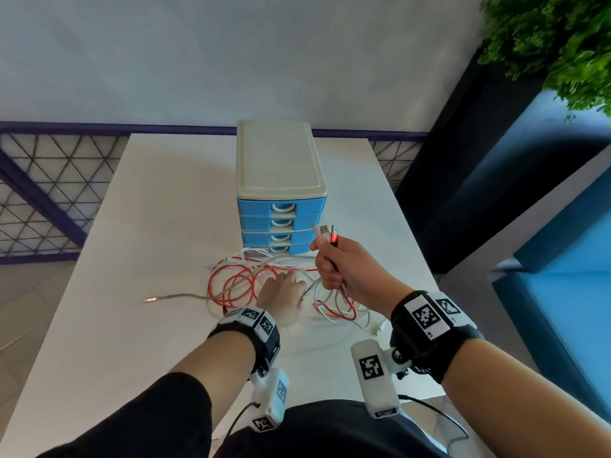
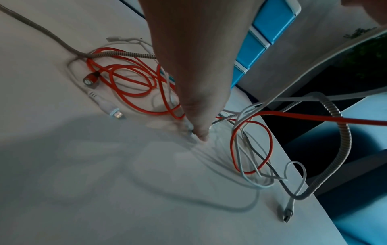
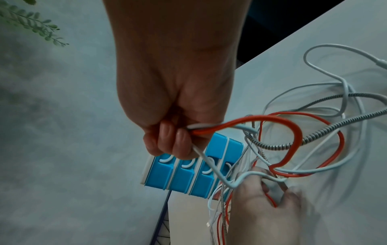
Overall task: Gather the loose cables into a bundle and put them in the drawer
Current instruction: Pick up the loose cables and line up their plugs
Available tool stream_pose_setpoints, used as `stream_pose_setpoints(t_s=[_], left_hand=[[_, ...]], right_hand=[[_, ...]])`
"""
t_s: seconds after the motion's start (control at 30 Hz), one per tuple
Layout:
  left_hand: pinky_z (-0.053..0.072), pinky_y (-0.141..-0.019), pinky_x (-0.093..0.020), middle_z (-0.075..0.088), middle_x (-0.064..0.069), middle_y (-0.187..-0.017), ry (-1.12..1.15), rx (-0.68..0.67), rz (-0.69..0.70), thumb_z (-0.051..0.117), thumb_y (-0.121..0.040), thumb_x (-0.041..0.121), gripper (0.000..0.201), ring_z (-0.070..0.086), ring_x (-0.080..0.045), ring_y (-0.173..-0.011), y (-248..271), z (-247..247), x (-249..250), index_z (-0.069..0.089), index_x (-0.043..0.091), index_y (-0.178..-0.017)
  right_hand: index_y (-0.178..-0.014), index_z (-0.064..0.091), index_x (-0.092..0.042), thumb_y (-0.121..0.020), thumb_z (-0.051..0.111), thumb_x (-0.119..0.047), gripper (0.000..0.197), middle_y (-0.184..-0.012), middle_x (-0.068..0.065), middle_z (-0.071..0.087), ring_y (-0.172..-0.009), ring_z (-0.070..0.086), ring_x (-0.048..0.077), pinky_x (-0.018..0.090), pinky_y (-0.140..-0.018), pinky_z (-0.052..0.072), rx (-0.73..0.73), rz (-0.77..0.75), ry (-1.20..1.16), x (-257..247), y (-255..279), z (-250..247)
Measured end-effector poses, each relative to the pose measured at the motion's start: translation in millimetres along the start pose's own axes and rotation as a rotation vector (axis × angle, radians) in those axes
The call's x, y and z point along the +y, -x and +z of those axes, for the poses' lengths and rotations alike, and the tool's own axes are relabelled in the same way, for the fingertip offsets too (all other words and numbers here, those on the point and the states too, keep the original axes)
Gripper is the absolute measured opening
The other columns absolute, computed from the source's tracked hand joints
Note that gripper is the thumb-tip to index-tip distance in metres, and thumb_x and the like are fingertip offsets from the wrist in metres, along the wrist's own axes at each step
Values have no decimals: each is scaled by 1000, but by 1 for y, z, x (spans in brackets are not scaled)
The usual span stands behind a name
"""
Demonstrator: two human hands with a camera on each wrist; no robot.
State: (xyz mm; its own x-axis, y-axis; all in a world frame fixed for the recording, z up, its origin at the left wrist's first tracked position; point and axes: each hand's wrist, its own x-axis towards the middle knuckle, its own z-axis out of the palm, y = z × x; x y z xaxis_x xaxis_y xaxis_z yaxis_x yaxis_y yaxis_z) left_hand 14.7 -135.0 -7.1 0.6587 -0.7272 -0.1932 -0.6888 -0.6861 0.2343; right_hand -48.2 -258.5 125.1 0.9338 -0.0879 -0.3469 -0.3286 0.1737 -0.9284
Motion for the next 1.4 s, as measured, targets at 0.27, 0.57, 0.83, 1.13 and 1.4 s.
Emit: stream_pose_setpoints(t_s=[0.27,0.57,0.83,1.13,1.4], left_hand=[[45,-72,-31,62,1,-83,530,48,-16,63,-87,22,10,59,-20,-81,3,-41,-14,62,14,-93],[47,-74,-17,66,13,-77,736,312,116,68,-84,16,19,59,5,-69,25,-165,-25,70,16,-102],[46,-90,-37,62,-4,-92,1351,297,-29,50,-86,59,40,59,-19,-90,37,-164,-28,50,25,-107],[49,-75,-12,67,-1,-83,1085,40,90,59,-92,24,22,63,-5,-77,57,-143,-12,56,5,-104],[41,-65,-14,54,-6,-72,827,27,124,49,-94,21,18,49,-7,-64,54,-118,-19,50,22,-76]], right_hand=[[-83,51,-10,-102,42,-24,25,-66,2,49,-51,44,13,25,-48,40,194,-105,240,-1,-12,-14],[-93,55,-6,-101,43,-28,26,-86,9,71,-84,71,22,39,-84,54,195,-319,433,-8,-32,11],[-82,52,-14,-104,35,-24,30,-61,-3,37,-49,37,9,23,-51,33,-40,-304,-2,-38,-43,52],[-82,45,-14,-104,35,-28,28,-55,-5,38,-39,34,8,20,-38,32,-94,-260,-261,-62,-49,76],[-81,46,-17,-104,35,-29,28,-57,-7,29,-40,22,4,16,-34,21,-29,-311,-227,-84,-46,82]])
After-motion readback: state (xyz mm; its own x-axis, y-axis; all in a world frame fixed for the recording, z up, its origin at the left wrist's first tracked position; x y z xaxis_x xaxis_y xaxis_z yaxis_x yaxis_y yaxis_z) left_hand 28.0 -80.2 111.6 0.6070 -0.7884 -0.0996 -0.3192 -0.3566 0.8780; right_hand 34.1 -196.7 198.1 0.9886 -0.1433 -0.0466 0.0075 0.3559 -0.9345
